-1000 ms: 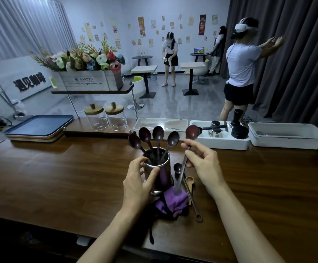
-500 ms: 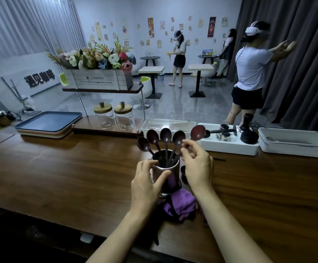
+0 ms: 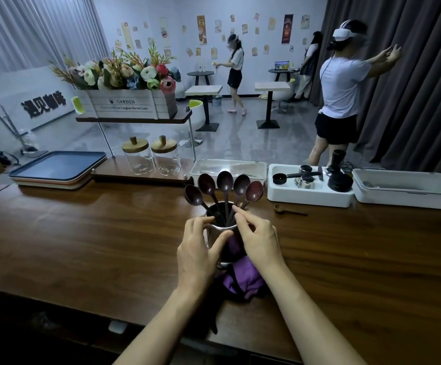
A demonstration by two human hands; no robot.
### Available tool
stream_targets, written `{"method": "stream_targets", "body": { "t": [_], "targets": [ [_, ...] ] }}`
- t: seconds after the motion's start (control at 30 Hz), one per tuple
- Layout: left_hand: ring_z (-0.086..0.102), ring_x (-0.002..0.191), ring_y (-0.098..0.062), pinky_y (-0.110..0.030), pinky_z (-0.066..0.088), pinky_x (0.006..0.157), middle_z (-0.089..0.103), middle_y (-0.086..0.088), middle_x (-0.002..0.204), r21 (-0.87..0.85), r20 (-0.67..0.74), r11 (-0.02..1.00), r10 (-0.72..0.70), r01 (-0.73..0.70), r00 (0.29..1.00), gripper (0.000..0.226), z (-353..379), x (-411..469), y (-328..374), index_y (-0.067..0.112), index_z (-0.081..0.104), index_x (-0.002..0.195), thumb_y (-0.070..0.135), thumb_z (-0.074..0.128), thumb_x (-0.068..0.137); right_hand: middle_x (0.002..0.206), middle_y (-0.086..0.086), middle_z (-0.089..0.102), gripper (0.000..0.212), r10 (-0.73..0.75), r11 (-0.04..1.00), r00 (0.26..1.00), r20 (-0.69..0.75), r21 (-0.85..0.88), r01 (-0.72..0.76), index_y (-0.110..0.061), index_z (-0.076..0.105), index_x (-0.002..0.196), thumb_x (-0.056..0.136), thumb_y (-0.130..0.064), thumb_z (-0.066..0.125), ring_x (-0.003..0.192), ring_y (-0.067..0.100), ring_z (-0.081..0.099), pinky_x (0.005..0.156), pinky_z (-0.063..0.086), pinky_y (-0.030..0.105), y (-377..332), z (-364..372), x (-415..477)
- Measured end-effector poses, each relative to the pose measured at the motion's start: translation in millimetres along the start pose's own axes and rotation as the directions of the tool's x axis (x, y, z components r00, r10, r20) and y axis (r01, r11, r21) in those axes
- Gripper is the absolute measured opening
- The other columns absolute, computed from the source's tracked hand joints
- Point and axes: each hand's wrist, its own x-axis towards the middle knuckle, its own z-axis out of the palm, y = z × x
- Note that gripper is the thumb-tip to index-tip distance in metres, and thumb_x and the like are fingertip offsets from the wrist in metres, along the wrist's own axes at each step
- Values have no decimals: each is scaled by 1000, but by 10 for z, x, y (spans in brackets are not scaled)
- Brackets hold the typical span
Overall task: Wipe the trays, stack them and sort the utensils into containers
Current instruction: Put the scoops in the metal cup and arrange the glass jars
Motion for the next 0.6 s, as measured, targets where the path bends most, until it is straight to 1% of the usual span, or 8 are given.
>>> {"method": "stream_targets", "body": {
  "t": [0.13, 0.2, 0.27, 0.33, 0.37, 0.43, 0.5, 0.6],
  "targets": [
    [61, 95, 0, -30, 52, 71, 59, 15, 114, 19, -5, 1000, -6, 7, 1000, 50, 3, -12, 18, 29, 60, 117, 61, 70, 80, 127, -17, 67, 27, 15, 996, 1000, 23, 90, -17, -45, 66, 125, 100, -42, 56, 122, 2, 59, 103, 47, 29, 105, 27, -15],
    [60, 95, 2, -28, 49, 71, 58, 17, 114, 2, -10, 1000, -31, 31, 999, 48, 26, -37, 27, 31, 58, 119, 57, 73, 81, 132, -17, 64, 33, 25, 984, 1000, 13, 177, -27, -48, 64, 127, 95, -48, 57, 127, 1, 55, 110, 44, 34, 141, 52, -61],
    [60, 100, 7, -24, 49, 75, 60, 18, 117, -31, -9, 998, -58, 58, 998, 50, 42, -54, 29, 35, 55, 124, 53, 76, 82, 134, -15, 64, 40, 53, 957, 998, 21, 285, -56, -45, 62, 131, 91, -45, 61, 128, 4, 56, 112, 43, 39, 209, 83, -127],
    [61, 107, 13, -11, 49, 81, 63, 18, 123, -92, 1, 992, -92, 91, 996, 56, 38, -58, 29, 37, 51, 128, 48, 80, 82, 132, -10, 66, 47, 80, 924, 996, 31, 372, -86, -39, 60, 136, 91, -29, 68, 126, 7, 59, 110, 44, 36, 276, 110, -210],
    [60, 107, 16, -6, 47, 81, 64, 18, 124, -114, 9, 988, -106, 107, 994, 58, 36, -57, 29, 36, 50, 129, 46, 81, 81, 132, -8, 66, 50, 86, 915, 996, 26, 395, -89, -34, 59, 138, 91, -21, 69, 125, 5, 59, 108, 44, 31, 302, 120, -251],
    [58, 104, 20, -2, 44, 80, 65, 18, 122, -139, 18, 981, -135, 137, 991, 60, 51, -49, 32, 34, 50, 130, 45, 82, 81, 131, -4, 65, 55, 111, 899, 993, 32, 422, -114, -23, 56, 142, 92, -5, 69, 120, -2, 60, 102, 45, 19, 338, 123, -305],
    [59, 102, 18, -2, 44, 80, 66, 15, 123, -164, 19, 972, -167, 168, 986, 64, 80, -37, 18, 31, 51, 133, 48, 82, 79, 129, -7, 63, 55, 117, 915, 992, 50, 382, -127, -19, 55, 141, 91, -3, 70, 115, -8, 60, 100, 45, 14, 356, 92, -329],
    [57, 105, 18, -3, 45, 82, 59, 11, 131, -188, 49, 969, -155, 162, 987, 80, 86, -16, -31, 23, 47, 145, 52, 80, 78, 128, -9, 65, 51, 94, 964, 995, 46, 246, -102, -23, 59, 138, 91, -12, 72, 112, -12, 59, 101, 44, 12, 423, -20, -347]
  ]
}}
